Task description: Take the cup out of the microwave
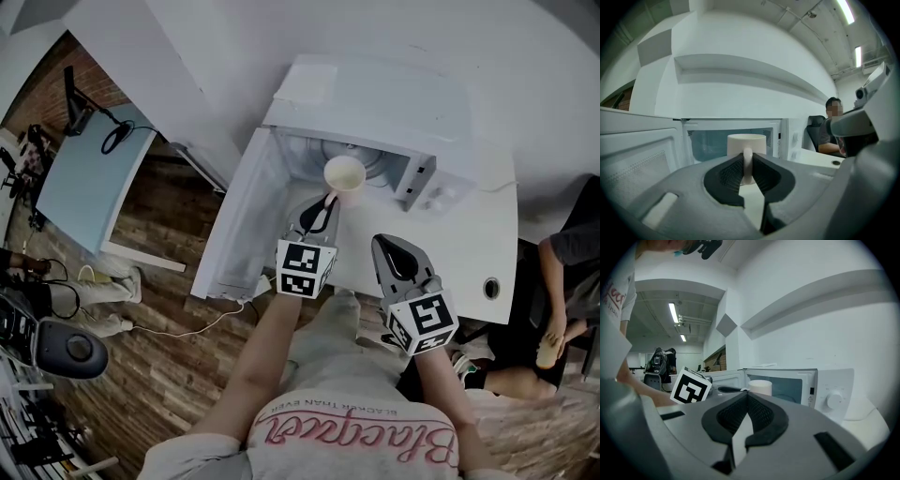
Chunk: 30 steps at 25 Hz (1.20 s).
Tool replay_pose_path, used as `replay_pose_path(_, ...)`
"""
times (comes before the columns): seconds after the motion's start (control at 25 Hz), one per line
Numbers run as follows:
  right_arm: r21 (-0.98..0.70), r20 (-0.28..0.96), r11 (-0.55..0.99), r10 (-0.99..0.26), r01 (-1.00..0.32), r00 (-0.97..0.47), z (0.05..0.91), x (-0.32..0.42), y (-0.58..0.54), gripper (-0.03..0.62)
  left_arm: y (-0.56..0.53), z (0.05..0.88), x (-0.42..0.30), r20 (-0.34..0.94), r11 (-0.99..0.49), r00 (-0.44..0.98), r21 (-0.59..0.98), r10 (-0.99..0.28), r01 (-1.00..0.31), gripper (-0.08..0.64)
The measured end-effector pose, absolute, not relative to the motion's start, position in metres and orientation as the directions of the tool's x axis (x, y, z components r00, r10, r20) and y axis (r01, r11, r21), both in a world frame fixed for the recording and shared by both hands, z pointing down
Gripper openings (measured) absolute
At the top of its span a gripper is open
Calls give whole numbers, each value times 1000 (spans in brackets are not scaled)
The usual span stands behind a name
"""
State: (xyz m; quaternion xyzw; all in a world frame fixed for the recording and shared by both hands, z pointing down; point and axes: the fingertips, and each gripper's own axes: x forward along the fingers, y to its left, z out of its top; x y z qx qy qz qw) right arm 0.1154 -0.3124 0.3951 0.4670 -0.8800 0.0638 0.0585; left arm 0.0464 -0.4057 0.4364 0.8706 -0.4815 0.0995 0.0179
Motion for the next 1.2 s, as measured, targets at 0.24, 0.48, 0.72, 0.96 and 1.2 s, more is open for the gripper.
replay_pose_path(0.24,-51,148,562,-813,-825,-563,387,113,-305,9,-390,414,49,163,-548,532,-73,-831,-833,44)
replay_pose_path(0.48,-46,130,549,-825,-834,-550,380,115,-304,9,-377,395,51,146,-556,543,-67,-827,-828,44)
replay_pose_path(0.72,-37,120,539,-834,-841,-539,375,117,-305,9,-371,383,52,138,-554,543,-61,-828,-830,44)
replay_pose_path(0.96,-48,103,528,-842,-848,-530,368,118,-306,9,-366,372,50,119,-555,546,-54,-829,-830,44)
replay_pose_path(1.2,-47,93,520,-848,-853,-522,359,115,-313,9,-364,366,49,124,-573,563,-66,-817,-817,44)
